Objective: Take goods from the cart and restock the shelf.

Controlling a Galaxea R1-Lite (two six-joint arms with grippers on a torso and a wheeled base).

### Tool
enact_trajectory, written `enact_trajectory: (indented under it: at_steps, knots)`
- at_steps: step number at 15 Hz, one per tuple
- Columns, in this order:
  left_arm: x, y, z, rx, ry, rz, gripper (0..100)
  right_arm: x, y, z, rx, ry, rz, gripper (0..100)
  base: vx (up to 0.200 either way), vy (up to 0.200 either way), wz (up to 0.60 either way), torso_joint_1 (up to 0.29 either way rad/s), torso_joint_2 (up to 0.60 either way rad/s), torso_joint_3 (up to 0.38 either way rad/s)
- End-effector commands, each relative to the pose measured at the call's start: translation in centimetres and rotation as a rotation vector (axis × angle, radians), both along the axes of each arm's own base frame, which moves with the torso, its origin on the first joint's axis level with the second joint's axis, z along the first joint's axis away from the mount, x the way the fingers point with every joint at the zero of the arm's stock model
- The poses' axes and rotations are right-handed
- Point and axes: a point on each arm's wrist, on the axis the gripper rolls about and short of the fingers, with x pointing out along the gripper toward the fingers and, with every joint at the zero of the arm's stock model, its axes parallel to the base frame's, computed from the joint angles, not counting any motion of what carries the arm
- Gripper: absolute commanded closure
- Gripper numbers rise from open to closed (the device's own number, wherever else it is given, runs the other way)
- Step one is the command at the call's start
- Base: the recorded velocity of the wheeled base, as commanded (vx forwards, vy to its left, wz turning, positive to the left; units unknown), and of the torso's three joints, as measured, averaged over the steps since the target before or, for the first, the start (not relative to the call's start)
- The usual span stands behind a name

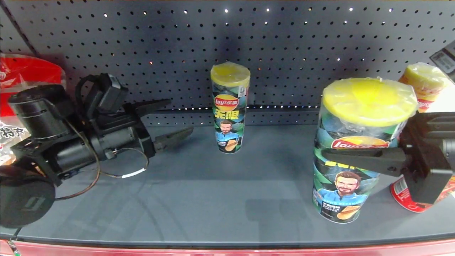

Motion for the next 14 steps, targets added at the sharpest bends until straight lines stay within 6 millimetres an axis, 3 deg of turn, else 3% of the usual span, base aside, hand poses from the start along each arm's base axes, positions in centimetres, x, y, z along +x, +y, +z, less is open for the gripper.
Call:
enact_trajectory:
  at_steps: [1, 5, 9, 14]
  knots:
    - [2.7, -2.6, -0.8, -0.018, 0.033, -0.025, 0, 0.1, 0.0, -0.1, -0.003, 0.003, 0.001, 100, 0.000, 0.000, 0.00, 0.000, 0.00, 0.000]
    - [4.4, -5.6, -1.6, -0.033, 0.046, -0.085, 0, 0.1, 0.0, -0.2, -0.003, 0.005, -0.001, 100, 0.000, 0.000, 0.00, 0.000, 0.00, 0.000]
    - [5.4, -7.0, -2.1, -0.036, 0.044, -0.108, 0, 0.1, 0.0, -0.3, -0.005, 0.007, -0.002, 100, 0.000, 0.000, 0.00, 0.000, 0.00, 0.000]
    - [6.8, -10.0, -2.7, -0.056, 0.033, -0.167, 0, -0.1, -0.1, -0.9, -0.015, 0.023, -0.002, 100, 0.000, 0.000, 0.00, 0.000, 0.00, 0.000]
